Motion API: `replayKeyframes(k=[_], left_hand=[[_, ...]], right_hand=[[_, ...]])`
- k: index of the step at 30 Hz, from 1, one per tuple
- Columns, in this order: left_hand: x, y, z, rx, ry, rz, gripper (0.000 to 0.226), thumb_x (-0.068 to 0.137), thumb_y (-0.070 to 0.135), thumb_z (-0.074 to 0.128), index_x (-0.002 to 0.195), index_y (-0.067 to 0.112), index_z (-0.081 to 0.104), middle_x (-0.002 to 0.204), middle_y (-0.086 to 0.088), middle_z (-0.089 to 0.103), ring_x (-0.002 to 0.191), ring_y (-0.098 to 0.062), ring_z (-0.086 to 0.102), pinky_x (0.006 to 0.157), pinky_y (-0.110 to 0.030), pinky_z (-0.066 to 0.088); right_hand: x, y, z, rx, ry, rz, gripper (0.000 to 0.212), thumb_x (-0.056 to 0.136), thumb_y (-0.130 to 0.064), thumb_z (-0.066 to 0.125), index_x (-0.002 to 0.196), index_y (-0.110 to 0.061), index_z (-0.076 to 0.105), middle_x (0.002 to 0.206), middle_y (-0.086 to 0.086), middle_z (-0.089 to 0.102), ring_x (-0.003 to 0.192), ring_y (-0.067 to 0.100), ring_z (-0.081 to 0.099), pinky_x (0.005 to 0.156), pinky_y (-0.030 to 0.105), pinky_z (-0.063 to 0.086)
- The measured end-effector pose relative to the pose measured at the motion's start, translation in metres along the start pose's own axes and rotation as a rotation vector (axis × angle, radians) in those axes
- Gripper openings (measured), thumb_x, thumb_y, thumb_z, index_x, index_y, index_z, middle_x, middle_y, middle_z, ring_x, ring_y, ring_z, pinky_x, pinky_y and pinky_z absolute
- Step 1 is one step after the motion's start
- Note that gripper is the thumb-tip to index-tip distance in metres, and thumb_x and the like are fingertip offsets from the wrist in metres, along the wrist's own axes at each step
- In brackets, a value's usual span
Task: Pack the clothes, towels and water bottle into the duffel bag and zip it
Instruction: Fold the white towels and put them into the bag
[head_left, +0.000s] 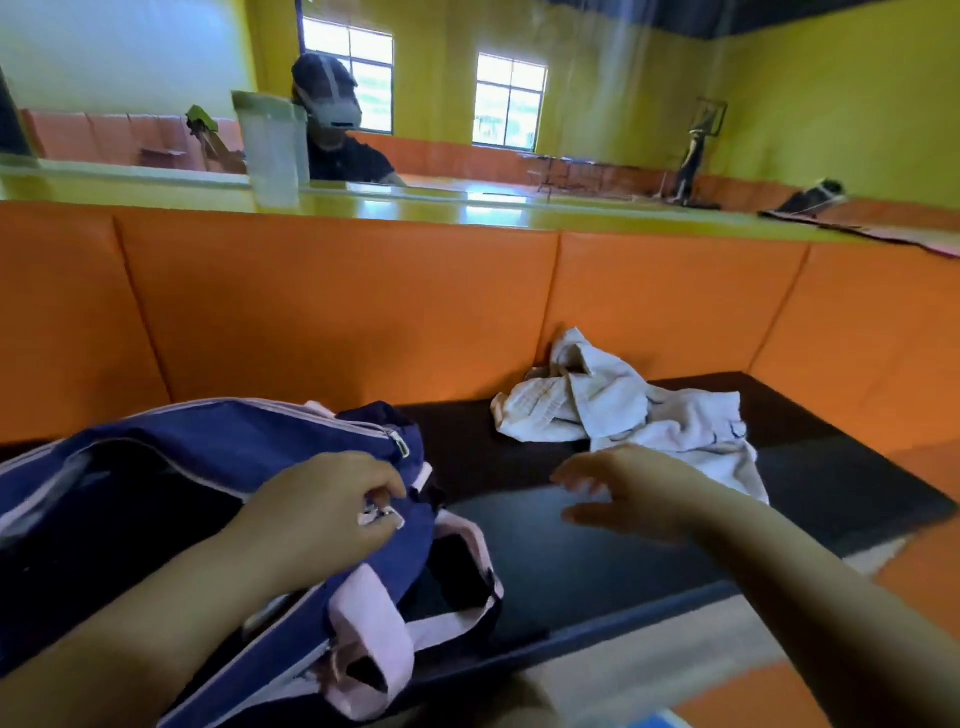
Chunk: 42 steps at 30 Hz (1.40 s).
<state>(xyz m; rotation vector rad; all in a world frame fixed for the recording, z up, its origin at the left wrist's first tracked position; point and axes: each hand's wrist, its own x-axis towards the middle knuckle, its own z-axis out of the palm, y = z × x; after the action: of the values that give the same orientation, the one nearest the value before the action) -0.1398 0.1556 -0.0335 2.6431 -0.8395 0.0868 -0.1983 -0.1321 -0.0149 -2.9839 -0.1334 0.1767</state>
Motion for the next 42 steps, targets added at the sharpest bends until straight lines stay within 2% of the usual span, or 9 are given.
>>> replayKeyframes(k=[11,18,22,26,28,31,35,39,42], left_hand=[[0.127,0.091,0.119,-0.099,-0.261,0.089,0.019,0.082,0.038,0.061,0.101,0.033,0.063,0.092,0.015,0.061,0.080,-0.003,0.057,0.073,-0.022,0.049],[0.186,0.119,0.180,-0.148,-0.316,0.085,0.038,0.090,0.036,0.056,0.126,0.028,0.052,0.115,0.011,0.051,0.100,-0.008,0.052,0.085,-0.022,0.042],[0.206,0.135,0.204,-0.101,-0.319,0.149,0.048,0.097,0.035,0.042,0.144,0.027,0.032,0.147,0.010,0.030,0.131,-0.018,0.029,0.108,-0.029,0.031],[0.219,0.150,0.222,-0.018,-0.396,0.200,0.049,0.101,0.034,0.031,0.149,0.028,0.022,0.158,0.008,0.015,0.143,-0.022,0.010,0.116,-0.034,0.021],[0.222,0.154,0.228,-0.018,-0.471,0.179,0.048,0.101,0.033,0.030,0.148,0.030,0.022,0.158,0.007,0.017,0.144,-0.024,0.008,0.117,-0.037,0.020],[0.217,0.149,0.232,-0.008,-0.485,0.206,0.046,0.097,0.042,0.029,0.138,0.028,0.044,0.143,0.005,0.042,0.133,-0.023,0.028,0.109,-0.038,0.031],[0.199,0.136,0.220,-0.003,-0.372,0.217,0.076,0.071,0.061,0.012,0.099,0.020,0.070,0.099,0.004,0.059,0.096,-0.016,0.054,0.082,-0.033,0.046],[0.180,0.120,0.204,0.108,-0.309,0.216,0.039,0.090,0.047,0.042,0.061,0.023,0.051,0.071,0.005,0.053,0.073,-0.013,0.055,0.066,-0.032,0.046],[0.170,0.110,0.183,0.083,-0.515,0.147,0.039,0.087,0.046,0.053,0.054,0.026,0.048,0.058,0.006,0.053,0.057,-0.007,0.051,0.058,-0.025,0.043]], right_hand=[[0.023,0.199,0.047,-0.048,0.020,0.527,0.054,0.085,-0.053,0.056,0.133,-0.029,0.044,0.132,-0.005,0.056,0.115,0.017,0.056,0.091,0.035,0.049],[0.040,0.251,0.088,-0.090,-0.117,0.453,0.062,0.092,-0.046,0.049,0.146,-0.025,0.028,0.153,0.005,0.029,0.137,0.027,0.032,0.107,0.042,0.035],[0.031,0.253,0.101,-0.129,-0.135,0.389,0.036,0.095,-0.039,0.043,0.127,-0.022,0.048,0.127,0.006,0.049,0.112,0.028,0.051,0.084,0.038,0.046],[0.004,0.231,0.103,-0.125,-0.067,0.165,0.039,0.093,-0.039,0.026,0.109,-0.024,0.058,0.100,0.000,0.050,0.085,0.022,0.052,0.060,0.028,0.037],[-0.010,0.219,0.100,-0.062,-0.085,0.090,0.024,0.095,-0.033,0.039,0.109,-0.029,0.059,0.096,-0.005,0.047,0.079,0.017,0.047,0.055,0.021,0.029],[-0.026,0.205,0.093,0.075,-0.153,0.025,0.022,0.095,-0.030,0.050,0.114,-0.031,0.061,0.102,-0.007,0.055,0.083,0.014,0.051,0.065,0.021,0.040],[-0.029,0.203,0.081,0.088,-0.027,0.073,0.034,0.092,-0.042,0.051,0.126,-0.034,0.053,0.116,-0.011,0.063,0.098,0.011,0.060,0.083,0.030,0.051],[-0.013,0.223,0.075,0.061,0.327,0.287,0.037,0.091,-0.041,0.054,0.126,-0.028,0.051,0.119,-0.005,0.058,0.102,0.017,0.058,0.079,0.034,0.051],[0.003,0.243,0.081,0.091,0.330,0.461,0.052,0.089,-0.046,0.056,0.134,-0.024,0.042,0.129,0.002,0.049,0.104,0.023,0.057,0.077,0.035,0.049]])
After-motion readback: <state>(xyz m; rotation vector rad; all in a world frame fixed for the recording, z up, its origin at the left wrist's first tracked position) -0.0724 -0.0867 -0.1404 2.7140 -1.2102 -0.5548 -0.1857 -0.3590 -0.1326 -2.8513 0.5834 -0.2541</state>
